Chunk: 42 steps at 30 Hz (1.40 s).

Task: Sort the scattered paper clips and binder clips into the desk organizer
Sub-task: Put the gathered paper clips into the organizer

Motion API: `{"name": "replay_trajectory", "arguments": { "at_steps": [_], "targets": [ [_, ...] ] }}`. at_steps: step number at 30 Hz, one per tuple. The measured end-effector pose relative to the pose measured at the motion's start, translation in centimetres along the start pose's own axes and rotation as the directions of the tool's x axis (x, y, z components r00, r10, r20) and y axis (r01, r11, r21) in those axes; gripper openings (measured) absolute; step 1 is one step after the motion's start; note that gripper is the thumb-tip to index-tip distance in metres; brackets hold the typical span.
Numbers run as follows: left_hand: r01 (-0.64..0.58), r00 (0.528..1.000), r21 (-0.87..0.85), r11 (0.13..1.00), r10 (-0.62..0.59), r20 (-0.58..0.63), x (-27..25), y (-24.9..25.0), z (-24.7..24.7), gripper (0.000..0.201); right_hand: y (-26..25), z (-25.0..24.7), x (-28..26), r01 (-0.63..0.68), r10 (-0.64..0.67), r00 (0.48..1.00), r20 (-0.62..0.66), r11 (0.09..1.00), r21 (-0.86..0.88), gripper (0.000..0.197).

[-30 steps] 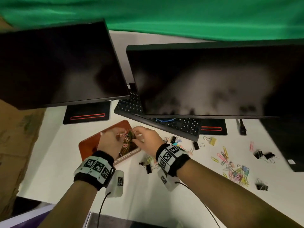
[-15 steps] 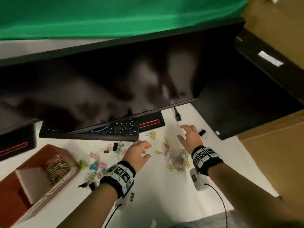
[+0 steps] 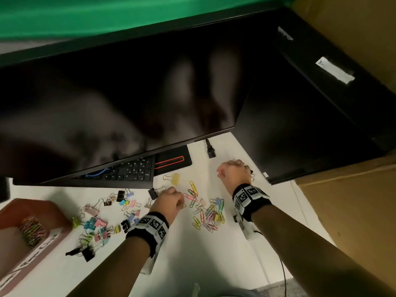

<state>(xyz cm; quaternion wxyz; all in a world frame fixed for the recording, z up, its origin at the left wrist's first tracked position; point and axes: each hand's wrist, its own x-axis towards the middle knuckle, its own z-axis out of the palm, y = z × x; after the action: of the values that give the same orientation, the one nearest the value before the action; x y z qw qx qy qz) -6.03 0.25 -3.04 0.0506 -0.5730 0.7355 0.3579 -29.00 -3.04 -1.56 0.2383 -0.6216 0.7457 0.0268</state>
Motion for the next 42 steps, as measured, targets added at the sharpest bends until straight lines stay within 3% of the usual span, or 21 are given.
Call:
{"name": "replay_trajectory", "arguments": {
  "at_steps": [4,7,10,12,16,21,24,30,32,42],
  "targets": [
    [-0.008,1.0,0.014,1.0,0.008,0.003,-0.2,0.0,0.3,0.008,-0.2,0.1,-0.1,0.07,-0.069,0.998,-0.01,0.996,0.049,0.016],
    [-0.083,0.996,-0.008,0.997,0.083,-0.017,-0.3,0.3,0.0,0.006,-0.1,0.0,-0.9,0.182,-0.184,0.983,0.009,0.979,0.087,0.017],
    [-0.223,0.971,0.091,0.97,0.229,-0.062,0.2,1.0,-0.4,0.008,0.5,-0.2,-2.2,0.293,-0.323,0.942,0.086,0.922,0.254,0.011],
    [-0.289,0.956,0.139,0.947,0.292,-0.004,1.0,1.7,-0.7,0.016,1.1,-0.3,-3.1,0.348,-0.41,0.895,0.174,0.888,0.301,0.008],
    [-0.372,0.926,0.186,0.909,0.35,0.141,2.6,2.2,-0.8,0.015,2.5,-0.1,-4.4,0.472,-0.52,0.792,0.32,0.854,0.22,0.013],
    [-0.327,0.943,0.172,0.929,0.309,0.124,2.3,1.5,-0.5,0.01,2.9,0.8,-4.9,0.609,-0.561,0.732,0.386,0.793,-0.003,0.034],
    [-0.313,0.95,0.159,0.936,0.306,0.067,1.5,1.1,-0.2,0.011,2.4,1.5,-4.8,0.615,-0.561,0.739,0.373,0.787,-0.035,0.034],
    [-0.158,0.985,0.047,0.986,0.161,-0.059,0.0,0.8,0.6,0.009,1.6,2.2,-4.7,0.572,-0.565,0.794,0.222,0.82,0.041,0.016],
    [-0.118,0.991,0.027,0.993,0.12,-0.051,-0.1,0.6,0.8,0.015,1.5,2.3,-4.7,0.547,-0.546,0.815,0.194,0.835,0.055,0.014],
    [-0.025,0.999,0.06,0.998,0.027,-0.031,-0.3,0.2,1.0,0.008,0.1,2.1,-5.0,0.369,-0.378,0.879,0.291,0.925,0.086,0.016]
  ]
}}
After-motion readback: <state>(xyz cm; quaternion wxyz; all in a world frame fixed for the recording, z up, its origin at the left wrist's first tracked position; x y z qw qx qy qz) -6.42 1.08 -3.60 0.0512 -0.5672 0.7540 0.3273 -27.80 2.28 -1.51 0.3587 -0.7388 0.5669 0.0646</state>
